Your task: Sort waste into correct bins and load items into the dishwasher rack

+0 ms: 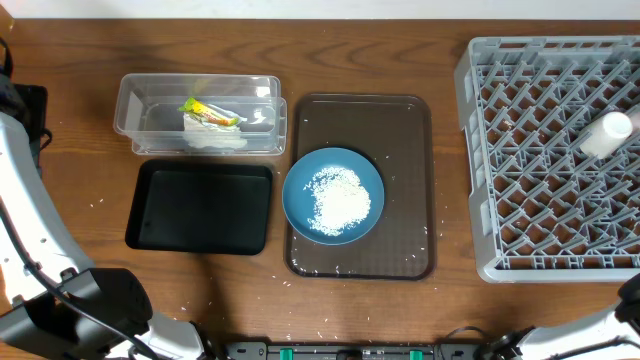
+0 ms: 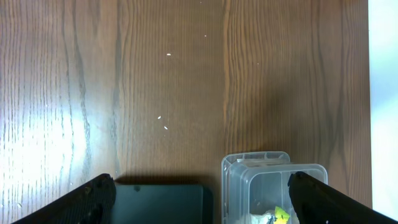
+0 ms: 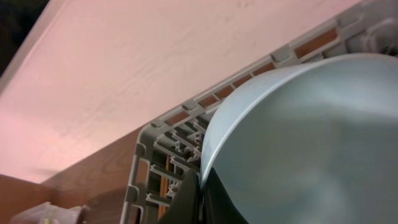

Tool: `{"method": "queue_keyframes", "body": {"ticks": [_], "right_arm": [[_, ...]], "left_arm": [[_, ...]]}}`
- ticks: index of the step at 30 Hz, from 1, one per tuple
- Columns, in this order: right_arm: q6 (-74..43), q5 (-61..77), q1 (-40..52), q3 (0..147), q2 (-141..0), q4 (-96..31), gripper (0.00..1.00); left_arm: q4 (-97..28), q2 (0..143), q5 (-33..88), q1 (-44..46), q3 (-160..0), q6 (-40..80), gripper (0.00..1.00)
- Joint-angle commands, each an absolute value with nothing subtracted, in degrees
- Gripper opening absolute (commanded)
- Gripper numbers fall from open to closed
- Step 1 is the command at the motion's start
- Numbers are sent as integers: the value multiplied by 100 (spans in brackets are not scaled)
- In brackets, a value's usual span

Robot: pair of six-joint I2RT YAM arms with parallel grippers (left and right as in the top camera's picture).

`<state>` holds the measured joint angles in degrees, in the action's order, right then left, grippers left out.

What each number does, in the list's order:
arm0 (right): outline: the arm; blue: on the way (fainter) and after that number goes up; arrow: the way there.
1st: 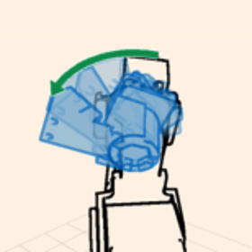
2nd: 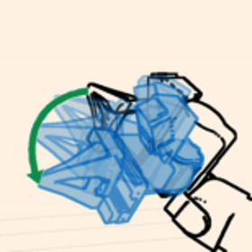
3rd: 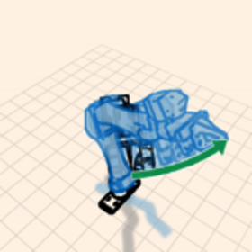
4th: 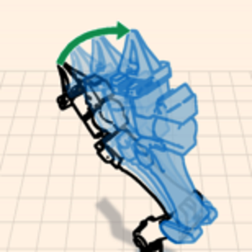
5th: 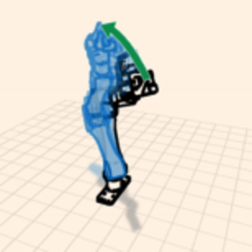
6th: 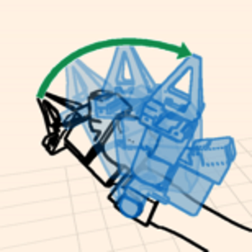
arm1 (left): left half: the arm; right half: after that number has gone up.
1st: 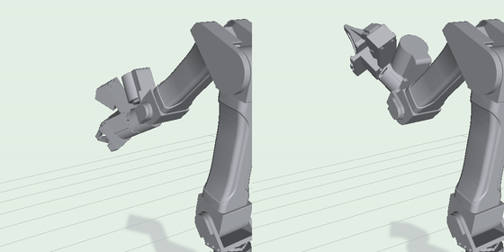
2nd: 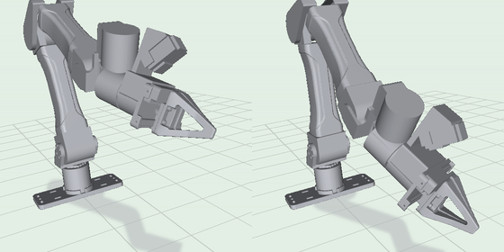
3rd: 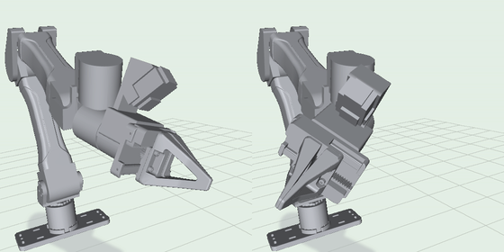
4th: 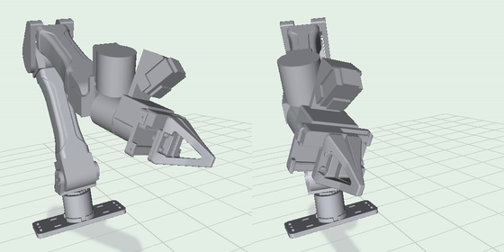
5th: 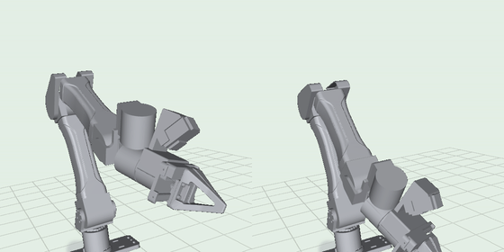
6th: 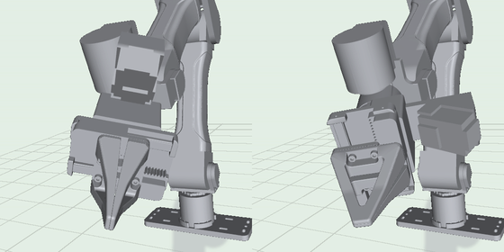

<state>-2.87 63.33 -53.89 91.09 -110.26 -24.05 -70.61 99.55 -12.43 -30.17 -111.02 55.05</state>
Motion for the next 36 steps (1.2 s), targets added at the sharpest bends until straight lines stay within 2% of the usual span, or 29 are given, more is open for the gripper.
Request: {"method": "queue_keyframes", "body": {"ticks": [1,14,33,36], "right_arm": [[-491,6718,-5400,9013,-11384,-2366,1],[-834,6757,-5730,9013,-11646,-2438,1],[-464,6755,-6049,9011,-11649,-2939,1],[-467,7175,-6075,9013,-11649,-2851,1]], "left_arm": [[-7094,9992,-1356,-3030,-11096,5426,92],[-7094,9992,-1356,-3030,-11096,5426,92],[-7094,9992,-1356,-3030,-11096,5426,92],[-7094,9992,-1356,-3030,-11096,5426,92]]}}
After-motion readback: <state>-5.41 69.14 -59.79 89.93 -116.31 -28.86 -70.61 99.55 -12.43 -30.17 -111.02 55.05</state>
